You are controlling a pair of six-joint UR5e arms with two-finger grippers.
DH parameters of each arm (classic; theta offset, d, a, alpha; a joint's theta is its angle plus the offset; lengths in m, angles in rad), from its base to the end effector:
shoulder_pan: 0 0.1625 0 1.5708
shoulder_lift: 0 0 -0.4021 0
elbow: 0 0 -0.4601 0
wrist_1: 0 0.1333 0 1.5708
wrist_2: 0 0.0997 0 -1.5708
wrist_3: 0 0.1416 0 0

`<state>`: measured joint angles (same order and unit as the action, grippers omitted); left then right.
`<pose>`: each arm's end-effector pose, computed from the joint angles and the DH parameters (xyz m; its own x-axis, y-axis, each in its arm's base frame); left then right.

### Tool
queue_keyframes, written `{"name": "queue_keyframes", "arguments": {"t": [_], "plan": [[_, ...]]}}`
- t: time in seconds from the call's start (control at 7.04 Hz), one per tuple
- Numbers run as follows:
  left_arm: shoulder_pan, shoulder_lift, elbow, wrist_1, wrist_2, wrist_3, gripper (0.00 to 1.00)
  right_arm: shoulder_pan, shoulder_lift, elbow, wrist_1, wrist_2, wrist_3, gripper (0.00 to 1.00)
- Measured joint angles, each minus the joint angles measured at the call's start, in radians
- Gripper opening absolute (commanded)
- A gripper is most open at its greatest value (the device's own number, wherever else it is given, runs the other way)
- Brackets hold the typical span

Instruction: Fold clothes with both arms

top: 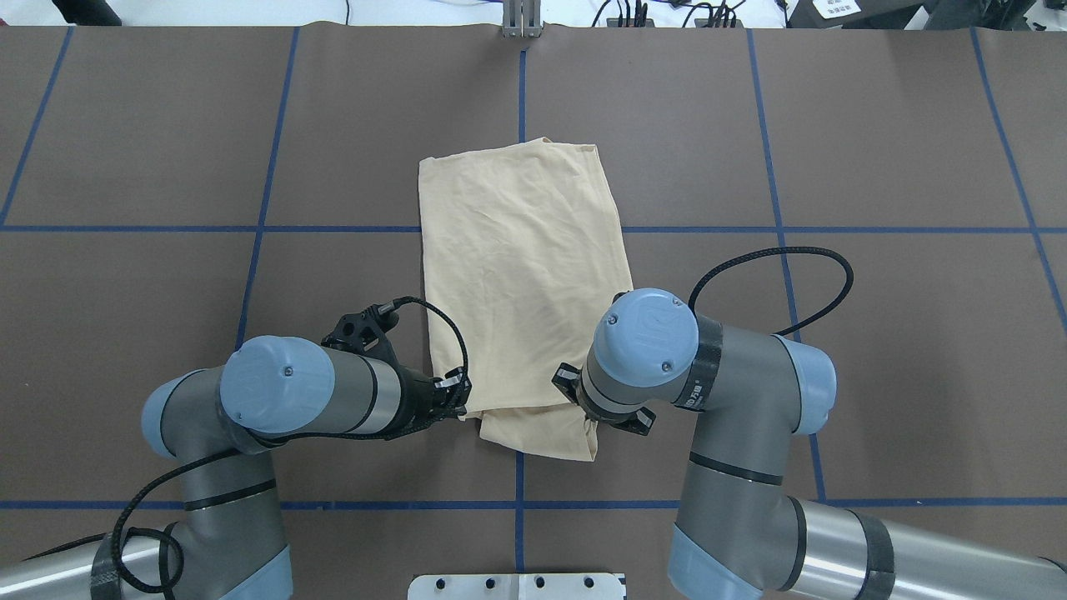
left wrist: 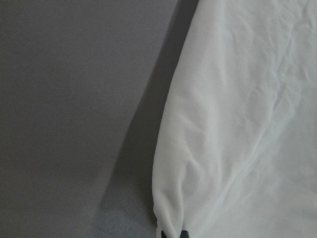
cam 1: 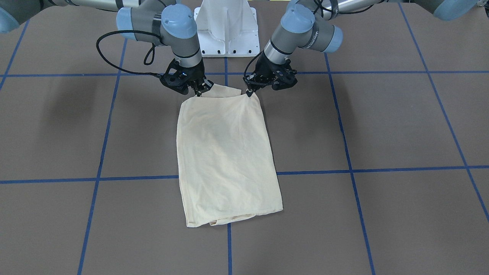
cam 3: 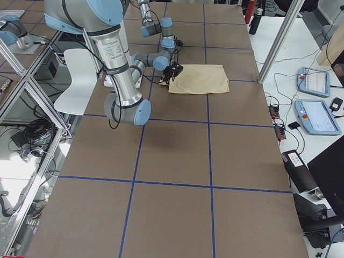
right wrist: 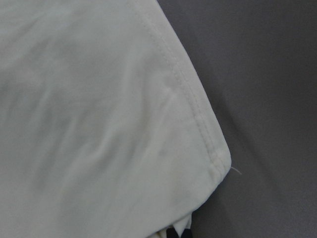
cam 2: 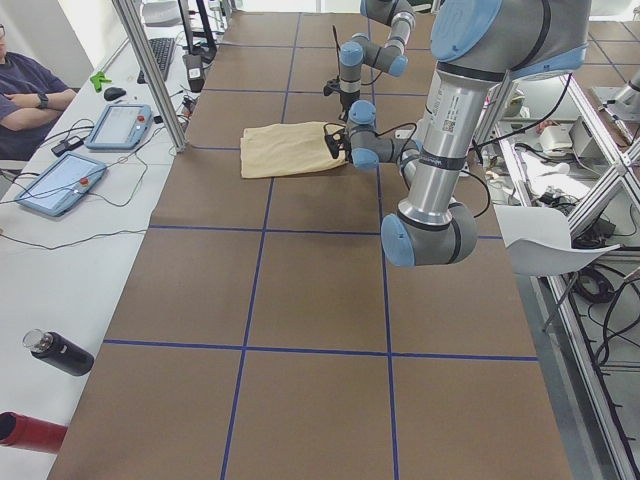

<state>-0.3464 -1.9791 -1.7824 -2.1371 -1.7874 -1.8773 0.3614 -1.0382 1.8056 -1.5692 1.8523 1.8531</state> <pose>0.6233 -0.3343 0.2237 0.2929 -0.4190 -0.8594 0.2440 0.9019 -0.3566 -0.6230 -0.3360 0.2179 0.6013 0.5134 0.6123 -0.3399 0.8578 -0.3854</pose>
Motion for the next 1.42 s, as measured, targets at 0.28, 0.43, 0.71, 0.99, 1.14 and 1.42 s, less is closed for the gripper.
{"name": "queue_keyframes", "arguments": {"t": [0.28,0.43,0.71,0.99,1.14,1.42], "plan": [[0.006,0.049,-0.09,0.045,-0.039,0.002,0.0,-0.043,-0.032,0.033,-0.004,0.001,0.0,0.0],[0.02,0.056,-0.123,0.089,-0.048,0.002,0.0,-0.074,-0.056,0.06,-0.004,0.001,0.0,0.0],[0.062,0.059,-0.147,0.13,-0.05,-0.001,0.0,-0.118,-0.091,0.116,-0.005,0.002,0.0,0.0],[0.077,0.056,-0.149,0.138,-0.051,-0.004,0.0,-0.105,-0.089,0.136,-0.003,0.001,-0.003,0.0],[0.071,0.052,-0.148,0.142,-0.051,-0.001,0.0,-0.074,-0.077,0.137,-0.002,0.0,-0.014,0.0],[-0.023,0.024,-0.14,0.152,-0.064,0.048,0.0,0.013,-0.04,0.132,0.0,-0.004,-0.079,0.0]]}}
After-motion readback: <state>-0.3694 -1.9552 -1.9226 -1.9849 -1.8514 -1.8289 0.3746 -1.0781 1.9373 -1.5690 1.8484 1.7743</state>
